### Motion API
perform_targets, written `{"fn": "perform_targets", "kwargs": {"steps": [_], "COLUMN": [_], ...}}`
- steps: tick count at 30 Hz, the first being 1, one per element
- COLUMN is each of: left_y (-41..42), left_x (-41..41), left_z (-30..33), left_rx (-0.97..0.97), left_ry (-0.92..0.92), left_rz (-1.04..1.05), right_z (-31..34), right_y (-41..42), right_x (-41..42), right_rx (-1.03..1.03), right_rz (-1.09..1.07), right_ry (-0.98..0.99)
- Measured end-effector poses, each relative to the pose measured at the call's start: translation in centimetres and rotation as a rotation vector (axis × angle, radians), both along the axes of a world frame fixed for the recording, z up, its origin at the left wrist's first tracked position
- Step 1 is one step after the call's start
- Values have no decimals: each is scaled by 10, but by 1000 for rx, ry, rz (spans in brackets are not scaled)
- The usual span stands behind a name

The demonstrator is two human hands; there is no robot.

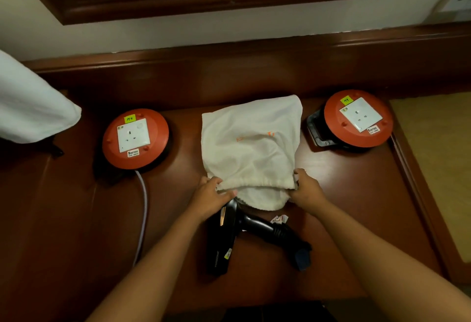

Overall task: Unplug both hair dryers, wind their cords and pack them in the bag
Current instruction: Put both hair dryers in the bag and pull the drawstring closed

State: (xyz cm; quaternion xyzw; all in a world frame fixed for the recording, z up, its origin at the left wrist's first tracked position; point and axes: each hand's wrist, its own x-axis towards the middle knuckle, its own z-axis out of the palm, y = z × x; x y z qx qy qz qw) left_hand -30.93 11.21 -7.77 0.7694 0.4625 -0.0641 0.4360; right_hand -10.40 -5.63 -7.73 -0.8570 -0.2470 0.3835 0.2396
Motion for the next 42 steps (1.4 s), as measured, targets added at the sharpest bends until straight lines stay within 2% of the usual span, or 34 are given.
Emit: {"fn": "perform_targets", "kwargs": {"steps": [3, 7, 10, 14, 19, 24, 28, 30, 34, 36, 38, 42], "left_y": [-3, -4, -5, -19, -48, -83, -102, -108, -110, -111, -115, -120], "left_x": [-3, -14, -26, -42, -65, -84, -93, -97, -103, -103, -102, -102], "left_z": [0, 9, 11, 13, 18, 13, 1, -4, -10, -6, 0, 3], "left_rx": [17, 182, 282, 287, 174, 22, -170, -255, -292, -313, -310, -243], "left_ry": [-64, -219, -264, -293, -295, -217, -127, -141, -162, -172, -201, -234], "left_rz": [40, 168, 152, 163, 365, 532, 504, 507, 490, 464, 440, 427], "right_z": [1, 17, 34, 52, 55, 35, 24, 20, 11, 9, 9, 7], "right_y": [-6, -27, -42, -56, -70, -63, -53, -49, -48, -50, -53, -63], "right_x": [-2, 1, 4, -14, -61, -87, -87, -82, -72, -69, -69, -71], "right_rx": [-17, 74, 146, 182, 189, -22, -193, -217, -184, -162, -131, -91], "right_rz": [-94, -129, -103, -35, 20, 240, 323, 304, 203, 96, -11, -131], "right_ry": [-20, -135, -269, -319, -337, -207, -34, 43, 99, 216, 348, 427]}}
